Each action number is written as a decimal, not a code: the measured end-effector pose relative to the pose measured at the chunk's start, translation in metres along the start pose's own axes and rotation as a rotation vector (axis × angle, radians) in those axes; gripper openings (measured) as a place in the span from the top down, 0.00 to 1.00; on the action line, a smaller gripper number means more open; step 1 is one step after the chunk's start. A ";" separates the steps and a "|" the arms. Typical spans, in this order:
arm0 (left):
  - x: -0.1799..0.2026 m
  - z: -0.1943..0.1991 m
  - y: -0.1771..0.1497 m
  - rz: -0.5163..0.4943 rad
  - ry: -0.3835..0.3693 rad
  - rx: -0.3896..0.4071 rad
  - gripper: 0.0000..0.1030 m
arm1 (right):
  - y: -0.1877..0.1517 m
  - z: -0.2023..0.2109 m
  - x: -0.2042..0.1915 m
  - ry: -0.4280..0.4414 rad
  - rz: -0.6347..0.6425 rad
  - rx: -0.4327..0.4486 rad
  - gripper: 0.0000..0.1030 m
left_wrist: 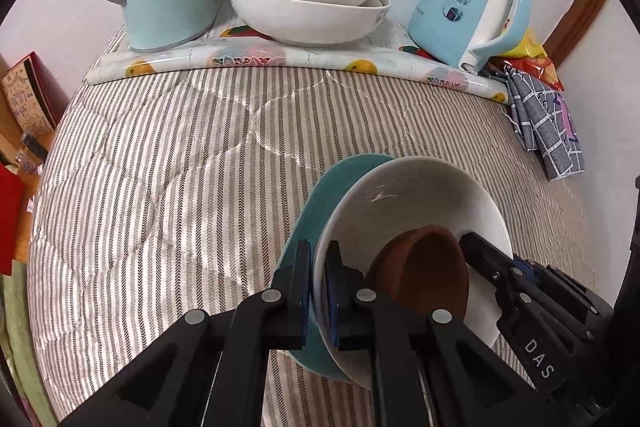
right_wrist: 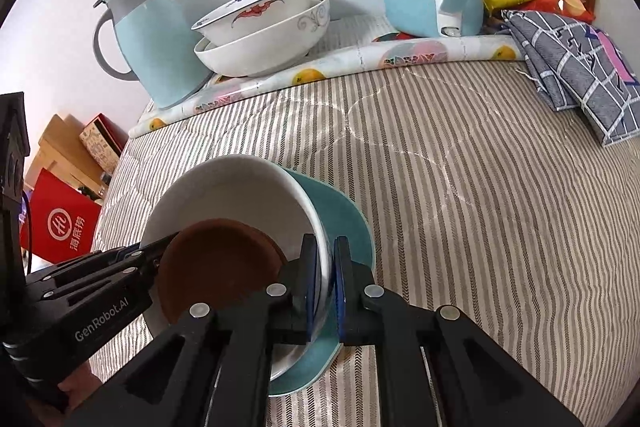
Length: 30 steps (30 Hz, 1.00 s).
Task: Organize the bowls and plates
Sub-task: 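Lower the white bowl onto the light-blue plates with both grippers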
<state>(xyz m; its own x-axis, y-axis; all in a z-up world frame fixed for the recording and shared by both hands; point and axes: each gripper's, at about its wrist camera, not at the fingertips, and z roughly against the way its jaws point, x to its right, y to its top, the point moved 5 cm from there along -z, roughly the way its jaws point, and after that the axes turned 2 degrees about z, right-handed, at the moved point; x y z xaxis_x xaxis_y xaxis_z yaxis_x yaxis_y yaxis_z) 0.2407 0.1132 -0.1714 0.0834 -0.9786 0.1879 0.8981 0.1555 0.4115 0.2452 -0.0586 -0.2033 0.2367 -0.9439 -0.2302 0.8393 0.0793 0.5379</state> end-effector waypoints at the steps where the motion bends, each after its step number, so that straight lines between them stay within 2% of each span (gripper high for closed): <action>1: 0.000 0.000 0.000 0.000 -0.002 0.000 0.93 | 0.001 -0.001 0.001 0.002 -0.003 -0.001 0.92; 16: -0.002 -0.004 0.000 0.016 -0.026 -0.003 0.92 | 0.004 -0.003 0.001 0.019 0.014 -0.015 0.91; 19: -0.004 -0.004 0.000 0.020 -0.026 -0.004 0.90 | 0.003 -0.003 0.002 0.027 0.011 -0.018 0.91; 26: -0.004 -0.004 -0.003 0.013 -0.040 -0.016 0.89 | 0.002 0.005 0.002 0.007 0.044 -0.002 0.87; 30: -0.006 -0.003 -0.007 0.017 -0.038 -0.026 0.84 | -0.001 0.008 0.002 0.009 0.046 -0.001 0.87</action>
<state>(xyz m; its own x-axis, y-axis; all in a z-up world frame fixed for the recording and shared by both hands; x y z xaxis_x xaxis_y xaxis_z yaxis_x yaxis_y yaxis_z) 0.2354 0.1173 -0.1782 0.0828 -0.9699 0.2289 0.9074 0.1684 0.3851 0.2411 -0.0636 -0.1974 0.2794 -0.9363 -0.2130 0.8278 0.1226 0.5474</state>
